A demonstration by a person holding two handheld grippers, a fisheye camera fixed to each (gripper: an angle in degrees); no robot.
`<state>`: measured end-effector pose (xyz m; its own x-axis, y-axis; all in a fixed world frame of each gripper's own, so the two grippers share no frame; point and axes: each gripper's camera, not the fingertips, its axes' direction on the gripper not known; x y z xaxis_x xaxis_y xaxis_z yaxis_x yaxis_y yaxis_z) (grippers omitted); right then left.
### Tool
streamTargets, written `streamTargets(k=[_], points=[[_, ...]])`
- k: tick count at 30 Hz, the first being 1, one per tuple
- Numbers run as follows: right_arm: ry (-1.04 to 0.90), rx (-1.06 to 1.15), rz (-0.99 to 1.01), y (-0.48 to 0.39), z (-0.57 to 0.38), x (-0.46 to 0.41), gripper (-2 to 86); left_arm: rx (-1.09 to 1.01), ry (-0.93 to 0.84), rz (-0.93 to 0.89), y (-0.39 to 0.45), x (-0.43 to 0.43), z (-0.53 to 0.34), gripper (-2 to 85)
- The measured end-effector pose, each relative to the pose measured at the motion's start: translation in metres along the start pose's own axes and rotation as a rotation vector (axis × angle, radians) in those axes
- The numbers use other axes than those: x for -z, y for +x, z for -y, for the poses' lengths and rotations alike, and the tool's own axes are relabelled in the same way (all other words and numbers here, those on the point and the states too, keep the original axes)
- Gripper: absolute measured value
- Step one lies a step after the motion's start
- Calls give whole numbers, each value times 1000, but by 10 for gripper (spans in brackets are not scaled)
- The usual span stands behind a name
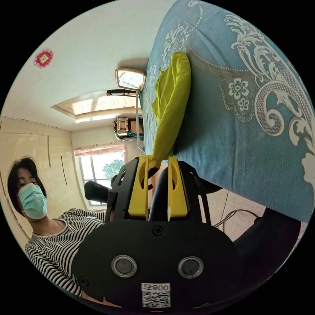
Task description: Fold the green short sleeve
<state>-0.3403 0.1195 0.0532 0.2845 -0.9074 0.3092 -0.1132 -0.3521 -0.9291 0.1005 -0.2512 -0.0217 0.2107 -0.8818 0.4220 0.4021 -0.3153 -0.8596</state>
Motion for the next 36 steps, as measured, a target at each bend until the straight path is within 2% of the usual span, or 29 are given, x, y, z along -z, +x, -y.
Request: streamTargets(k=[3, 11, 16, 19, 25, 27, 29, 36], points=[[10, -45, 97, 30, 3, -14, 91, -3, -1, 3, 4, -10, -16, 7], [4, -103, 113, 88, 1, -47, 55, 2, 7, 10, 1, -44, -69, 7], [6, -72, 99, 103, -4, -63, 29, 112, 37, -64, -31, -60, -122, 9], [7, -48, 96, 106, -7, -69, 23, 303, 54, -161, -72, -72, -174, 13], [0, -15, 130, 111, -10, -83, 19, 807, 146, -614, -156, -139, -315, 52], [4, 1, 151, 112, -11, -87, 19, 1026, 217, -826, -178, -181, -375, 78], [-1, 14, 154, 113, -11, -91, 19, 1167, 302, -937, -189, -208, -416, 88], [-5, 39, 149, 128, -18, -101, 19, 1504, 535, -1093, -212, -288, -531, 107]])
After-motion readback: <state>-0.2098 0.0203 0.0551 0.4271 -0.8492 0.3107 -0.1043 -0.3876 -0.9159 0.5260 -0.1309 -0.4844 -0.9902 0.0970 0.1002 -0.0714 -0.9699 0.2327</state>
